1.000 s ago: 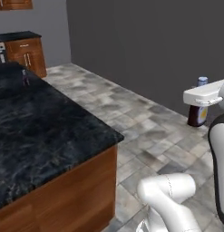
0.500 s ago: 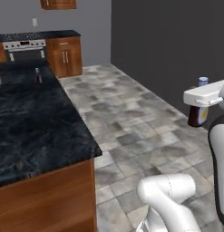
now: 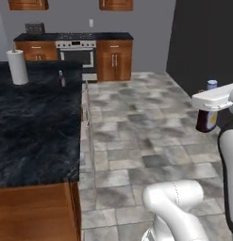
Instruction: The dining table condiment station is running low on condiment bottle. Refill the condiment station by opening the cabinet and taking the condiment bottle from the cabinet and placing it on the dining table.
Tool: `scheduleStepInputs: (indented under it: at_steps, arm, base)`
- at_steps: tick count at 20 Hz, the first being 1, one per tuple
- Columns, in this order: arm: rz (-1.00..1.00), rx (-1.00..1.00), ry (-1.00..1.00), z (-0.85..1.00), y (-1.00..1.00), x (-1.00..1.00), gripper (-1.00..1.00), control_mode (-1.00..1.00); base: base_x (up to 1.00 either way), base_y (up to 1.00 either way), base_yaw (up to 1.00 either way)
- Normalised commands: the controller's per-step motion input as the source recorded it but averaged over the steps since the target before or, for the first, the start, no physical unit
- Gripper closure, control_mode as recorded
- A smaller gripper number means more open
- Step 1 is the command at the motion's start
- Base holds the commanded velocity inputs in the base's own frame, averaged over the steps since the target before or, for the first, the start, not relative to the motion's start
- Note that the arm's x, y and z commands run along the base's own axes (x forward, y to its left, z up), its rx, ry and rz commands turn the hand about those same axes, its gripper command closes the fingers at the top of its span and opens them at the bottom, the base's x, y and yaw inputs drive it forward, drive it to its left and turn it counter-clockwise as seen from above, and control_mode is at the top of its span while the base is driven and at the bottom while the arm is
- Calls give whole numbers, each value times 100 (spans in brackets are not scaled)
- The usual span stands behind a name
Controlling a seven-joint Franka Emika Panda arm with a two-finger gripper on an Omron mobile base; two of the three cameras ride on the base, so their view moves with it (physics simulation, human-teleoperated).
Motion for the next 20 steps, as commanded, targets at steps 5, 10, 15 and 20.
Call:
scheduleStepInputs:
  at_steps: [5,10,15,20]
  arm:
    - [0,0,0,0,0,0,100,100]
    - [0,0,0,0,0,0,100,100]
    - [0,0,0,0,0,0,100,100]
    - [0,0,0,0,0,0,100,100]
  base:
    - [100,-80,48]
    - [100,-79,47]
    - [100,-73,49]
    - [100,-73,49]
